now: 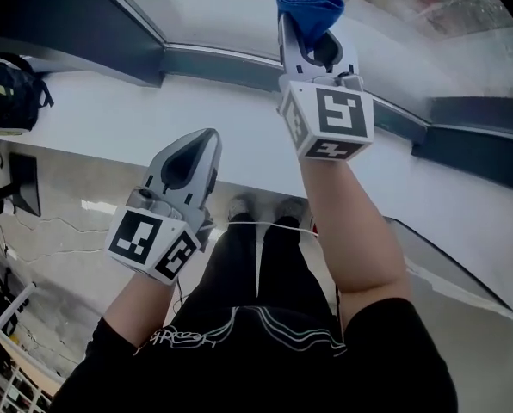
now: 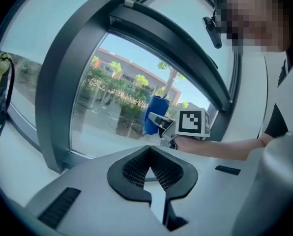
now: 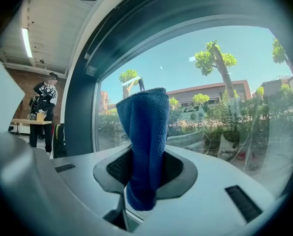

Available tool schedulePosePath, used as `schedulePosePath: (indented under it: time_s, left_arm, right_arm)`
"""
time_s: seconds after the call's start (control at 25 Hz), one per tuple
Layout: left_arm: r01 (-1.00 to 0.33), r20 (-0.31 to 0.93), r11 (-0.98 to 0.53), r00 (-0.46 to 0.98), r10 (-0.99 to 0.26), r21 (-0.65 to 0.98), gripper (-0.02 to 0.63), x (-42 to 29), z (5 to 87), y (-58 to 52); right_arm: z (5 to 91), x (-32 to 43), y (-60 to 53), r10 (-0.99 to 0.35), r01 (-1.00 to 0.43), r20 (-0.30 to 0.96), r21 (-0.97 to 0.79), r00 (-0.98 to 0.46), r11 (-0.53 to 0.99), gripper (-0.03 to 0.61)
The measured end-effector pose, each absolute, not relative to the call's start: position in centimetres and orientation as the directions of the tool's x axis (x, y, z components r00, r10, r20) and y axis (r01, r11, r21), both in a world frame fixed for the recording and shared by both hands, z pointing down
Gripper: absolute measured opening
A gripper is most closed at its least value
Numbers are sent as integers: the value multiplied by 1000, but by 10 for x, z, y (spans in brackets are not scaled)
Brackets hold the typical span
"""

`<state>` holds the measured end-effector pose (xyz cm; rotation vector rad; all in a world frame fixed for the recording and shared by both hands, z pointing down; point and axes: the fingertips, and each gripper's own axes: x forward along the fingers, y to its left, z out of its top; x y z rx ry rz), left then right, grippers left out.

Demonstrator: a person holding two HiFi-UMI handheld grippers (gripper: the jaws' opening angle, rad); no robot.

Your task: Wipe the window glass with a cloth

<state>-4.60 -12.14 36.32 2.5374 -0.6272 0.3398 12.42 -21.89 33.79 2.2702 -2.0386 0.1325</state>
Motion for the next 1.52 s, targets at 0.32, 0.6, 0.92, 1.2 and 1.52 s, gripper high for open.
schedulePosePath:
  time_s: [0.32,0.6,0.92,1.2,1.52]
  left_arm:
    - [-395,352,-815,901,-253,425,3,26,369,-83]
    - [-367,365,-826,906,-214,427,3,69,371,-47]
    - [-376,394,-825,895,-207,421,4,110,372,-12]
    - [-374,390,-833,896,-211,409,3,157,373,21]
    - [-355,400,-850,896,-192,390,3,201,373,58]
  right_arm:
    - [335,202,-154,-971,-977,112,-7,213,-215,92]
    - [339,283,-89,-941,-947,111,5,320,-321,94]
    - [346,379,-15,-887,-897,139,20,440,-441,94]
    - [353,447,45,-852,-862,134,21,505,-507,94]
    - [362,514,102,-796,-802,137,-21,589,-597,92]
